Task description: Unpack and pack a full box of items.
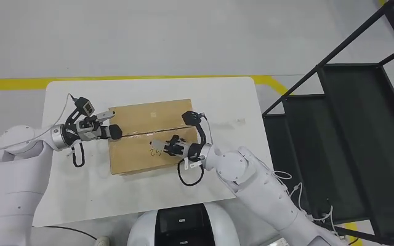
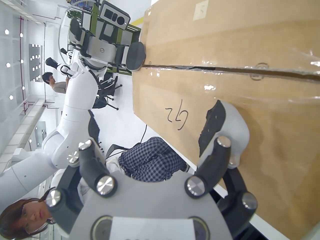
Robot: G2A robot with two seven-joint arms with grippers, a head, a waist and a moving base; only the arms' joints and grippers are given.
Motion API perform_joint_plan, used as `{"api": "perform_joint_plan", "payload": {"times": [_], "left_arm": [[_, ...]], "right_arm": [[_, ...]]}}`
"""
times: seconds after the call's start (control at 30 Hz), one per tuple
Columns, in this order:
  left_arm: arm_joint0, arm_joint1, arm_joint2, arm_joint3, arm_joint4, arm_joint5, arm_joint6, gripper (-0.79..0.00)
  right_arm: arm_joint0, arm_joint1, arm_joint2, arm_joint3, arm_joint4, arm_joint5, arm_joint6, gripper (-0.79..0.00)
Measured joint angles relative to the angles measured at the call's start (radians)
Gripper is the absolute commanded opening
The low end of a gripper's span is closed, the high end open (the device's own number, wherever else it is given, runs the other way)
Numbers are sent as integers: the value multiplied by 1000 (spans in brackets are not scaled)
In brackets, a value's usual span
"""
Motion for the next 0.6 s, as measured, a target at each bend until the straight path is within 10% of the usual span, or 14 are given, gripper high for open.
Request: {"api": "perform_joint_plan", "payload": {"times": [0.6], "left_arm": [[50, 28, -8, -113, 115, 19, 19, 0]], "right_arm": [[-175, 27, 89, -139, -59, 1, -70, 0]]}}
